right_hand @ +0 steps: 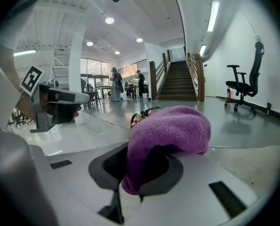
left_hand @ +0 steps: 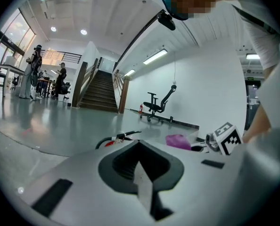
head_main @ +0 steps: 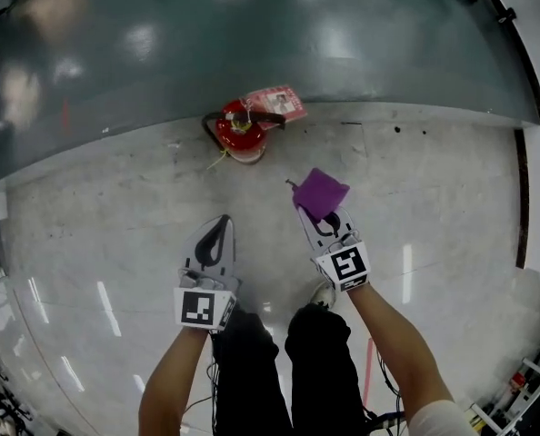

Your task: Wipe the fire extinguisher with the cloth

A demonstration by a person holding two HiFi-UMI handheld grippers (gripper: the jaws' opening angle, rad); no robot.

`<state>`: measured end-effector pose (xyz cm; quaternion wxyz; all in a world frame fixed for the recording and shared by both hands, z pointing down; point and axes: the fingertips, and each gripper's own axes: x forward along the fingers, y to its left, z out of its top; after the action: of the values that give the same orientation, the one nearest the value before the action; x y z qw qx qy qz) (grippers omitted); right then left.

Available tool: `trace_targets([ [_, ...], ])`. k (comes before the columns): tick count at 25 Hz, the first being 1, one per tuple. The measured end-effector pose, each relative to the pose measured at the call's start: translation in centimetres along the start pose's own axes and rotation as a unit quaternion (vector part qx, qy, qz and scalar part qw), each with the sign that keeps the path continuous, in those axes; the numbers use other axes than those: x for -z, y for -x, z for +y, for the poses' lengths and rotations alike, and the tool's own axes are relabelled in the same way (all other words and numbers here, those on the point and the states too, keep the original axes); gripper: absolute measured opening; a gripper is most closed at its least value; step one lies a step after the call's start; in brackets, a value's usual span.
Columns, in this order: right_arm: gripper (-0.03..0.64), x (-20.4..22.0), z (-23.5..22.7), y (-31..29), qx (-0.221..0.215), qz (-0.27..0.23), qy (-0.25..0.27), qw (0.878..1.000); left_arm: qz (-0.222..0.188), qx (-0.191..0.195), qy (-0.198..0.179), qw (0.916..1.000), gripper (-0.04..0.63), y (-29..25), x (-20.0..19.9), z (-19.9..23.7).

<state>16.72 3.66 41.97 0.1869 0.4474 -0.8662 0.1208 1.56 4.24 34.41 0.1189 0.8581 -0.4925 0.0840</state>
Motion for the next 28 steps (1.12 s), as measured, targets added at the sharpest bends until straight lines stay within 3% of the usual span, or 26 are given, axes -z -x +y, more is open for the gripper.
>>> trace_targets([
  [8,0.061,12.5,-2.6,-10.6,-0.007,0.020,0.005,1.000,-0.008,-0.013,-0.006,0.9999,0.005,-6.4,11.3,4.5],
  [14,0.061,21.8,-4.3,-18.1,-0.006,0.084,-0.018,0.996,0.011,0.005,-0.031,0.9995,0.005,-9.8,18.2,6.7],
  [19,0.061,26.5,-5.6,-21.8,-0.024,0.140,-0.026,0.990,-0.001,0.021,-0.032,0.9992,0.005,-10.7,20.4,7.0],
  [28,0.061,32.1,-3.8,-25.4,-0.051,0.216,-0.026,0.975,0.007,0.029,-0.015,0.9994,0.005,-9.8,20.6,6.3],
])
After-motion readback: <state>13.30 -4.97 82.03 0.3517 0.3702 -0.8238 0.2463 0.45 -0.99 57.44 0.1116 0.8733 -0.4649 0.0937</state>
